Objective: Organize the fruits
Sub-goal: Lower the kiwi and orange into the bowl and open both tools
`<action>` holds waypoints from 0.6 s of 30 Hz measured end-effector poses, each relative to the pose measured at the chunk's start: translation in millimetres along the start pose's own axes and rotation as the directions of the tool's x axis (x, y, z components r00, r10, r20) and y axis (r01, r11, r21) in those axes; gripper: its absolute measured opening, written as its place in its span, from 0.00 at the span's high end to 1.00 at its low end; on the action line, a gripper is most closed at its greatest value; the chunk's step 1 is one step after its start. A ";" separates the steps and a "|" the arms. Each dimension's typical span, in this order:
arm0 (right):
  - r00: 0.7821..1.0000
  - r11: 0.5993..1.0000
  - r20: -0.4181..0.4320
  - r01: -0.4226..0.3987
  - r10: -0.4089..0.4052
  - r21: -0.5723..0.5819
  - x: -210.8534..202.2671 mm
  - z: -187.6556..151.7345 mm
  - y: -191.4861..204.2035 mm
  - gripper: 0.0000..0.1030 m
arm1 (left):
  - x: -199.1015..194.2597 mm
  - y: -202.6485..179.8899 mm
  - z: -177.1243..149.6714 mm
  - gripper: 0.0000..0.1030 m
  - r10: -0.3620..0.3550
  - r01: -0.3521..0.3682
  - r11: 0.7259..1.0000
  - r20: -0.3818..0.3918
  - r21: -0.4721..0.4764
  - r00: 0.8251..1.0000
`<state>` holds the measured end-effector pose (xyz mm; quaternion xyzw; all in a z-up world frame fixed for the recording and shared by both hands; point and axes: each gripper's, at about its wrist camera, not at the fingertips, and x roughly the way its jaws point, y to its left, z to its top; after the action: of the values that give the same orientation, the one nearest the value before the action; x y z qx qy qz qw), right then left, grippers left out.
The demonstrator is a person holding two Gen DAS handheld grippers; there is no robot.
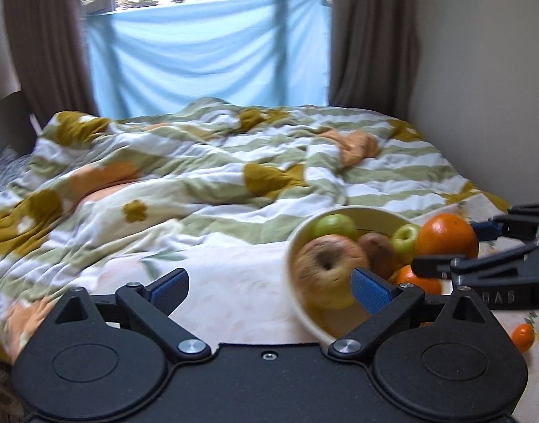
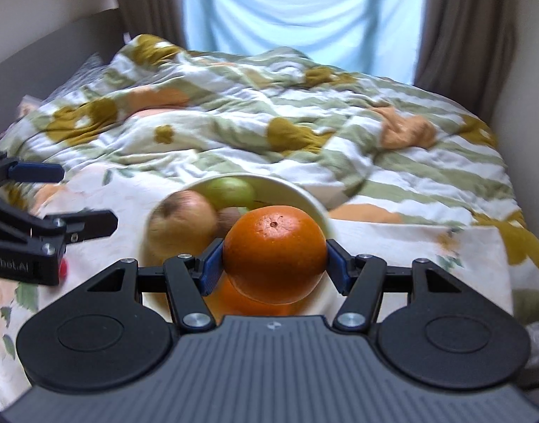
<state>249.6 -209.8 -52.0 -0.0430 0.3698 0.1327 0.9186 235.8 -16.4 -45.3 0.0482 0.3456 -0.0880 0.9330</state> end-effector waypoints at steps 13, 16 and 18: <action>0.998 0.984 -0.010 -0.067 0.066 -0.163 25.9 -22.6 50.7 0.27 | -12.1 15.4 -17.6 0.03 0.048 -0.048 0.998 0.004 -0.032 0.999; 0.998 0.982 -0.004 -0.058 0.058 -0.182 28.6 -27.3 53.6 0.26 | -14.6 15.3 -18.6 0.03 0.058 -0.058 0.998 0.005 -0.035 0.998; 0.999 0.980 0.013 -0.044 0.047 -0.193 27.2 -29.2 55.2 0.23 | -17.3 16.2 -18.4 0.03 0.067 -0.067 0.997 0.005 -0.044 0.998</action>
<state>233.7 -156.1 -90.8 -0.1218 0.3481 0.1892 0.9100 214.4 4.5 -47.4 0.0390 0.3426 -0.0493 0.9374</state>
